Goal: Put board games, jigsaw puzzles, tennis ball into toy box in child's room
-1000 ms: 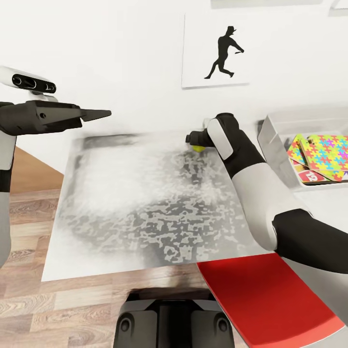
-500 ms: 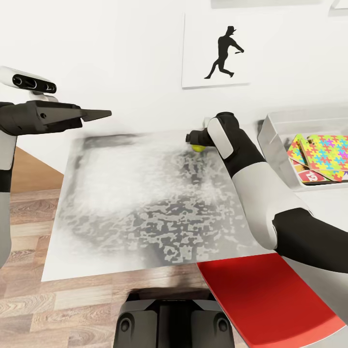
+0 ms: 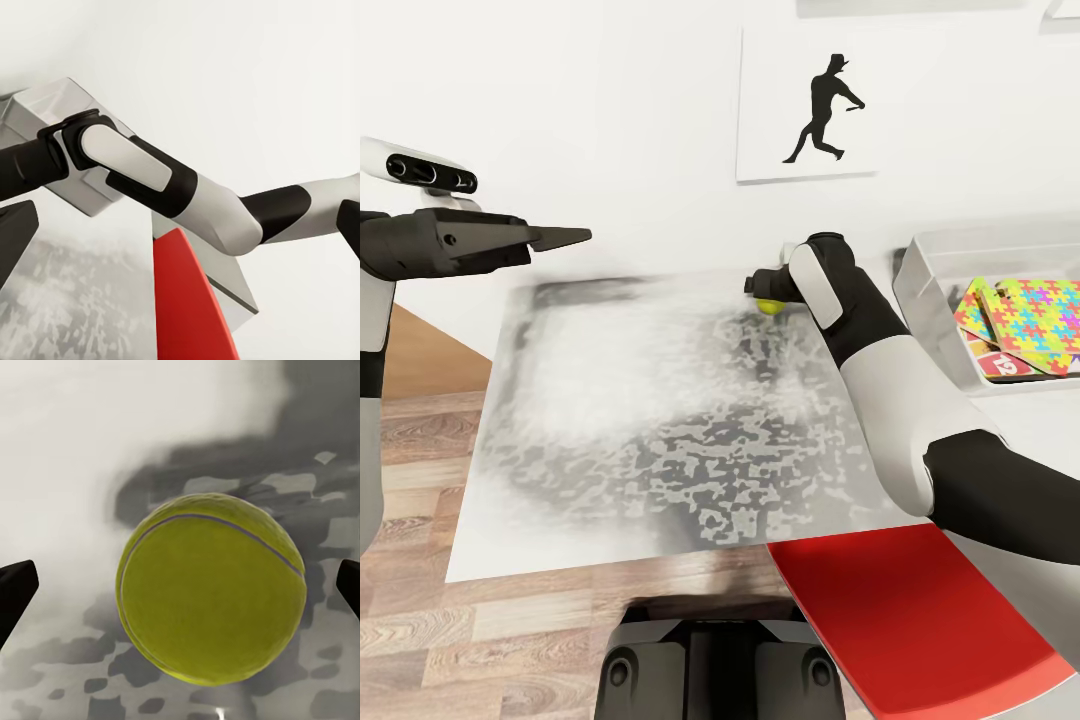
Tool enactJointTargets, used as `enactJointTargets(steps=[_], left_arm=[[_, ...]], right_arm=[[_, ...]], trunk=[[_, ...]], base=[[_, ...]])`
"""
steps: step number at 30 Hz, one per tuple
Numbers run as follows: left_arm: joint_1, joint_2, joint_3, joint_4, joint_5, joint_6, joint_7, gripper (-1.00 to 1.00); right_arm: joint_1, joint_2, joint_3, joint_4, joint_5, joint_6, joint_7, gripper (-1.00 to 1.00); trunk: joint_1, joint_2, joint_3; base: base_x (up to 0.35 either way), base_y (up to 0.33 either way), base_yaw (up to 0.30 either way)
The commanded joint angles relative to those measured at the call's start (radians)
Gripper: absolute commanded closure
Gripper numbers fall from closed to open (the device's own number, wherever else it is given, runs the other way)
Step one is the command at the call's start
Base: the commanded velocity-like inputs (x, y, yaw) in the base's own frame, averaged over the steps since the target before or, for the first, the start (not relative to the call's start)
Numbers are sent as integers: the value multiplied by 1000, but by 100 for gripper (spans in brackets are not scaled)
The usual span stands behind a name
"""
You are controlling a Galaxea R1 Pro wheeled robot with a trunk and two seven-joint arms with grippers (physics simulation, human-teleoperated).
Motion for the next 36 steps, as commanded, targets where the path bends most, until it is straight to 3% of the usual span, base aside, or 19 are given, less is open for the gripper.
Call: enactJointTargets(steps=[1, 8, 9, 36], left_arm=[[-1, 1, -2, 0, 2, 11, -4, -100], [-1, 1, -2, 0, 1, 11, -3, -100], [-1, 1, -2, 0, 1, 11, -3, -100], [-1, 3, -1, -1, 2, 11, -3, -100]], right_arm=[[-1, 0, 1, 0, -10, 1, -10, -100], [0, 0, 1, 3, -9, 0, -10, -100], [0, 0, 1, 3, -9, 0, -10, 100], [1, 0, 1, 5, -10, 3, -10, 100]], trunk=[[1, -2, -1], [1, -2, -1], [1, -2, -1], [1, -2, -1]], base=[[0, 0, 0], [0, 0, 0], [0, 0, 0], [0, 0, 0]])
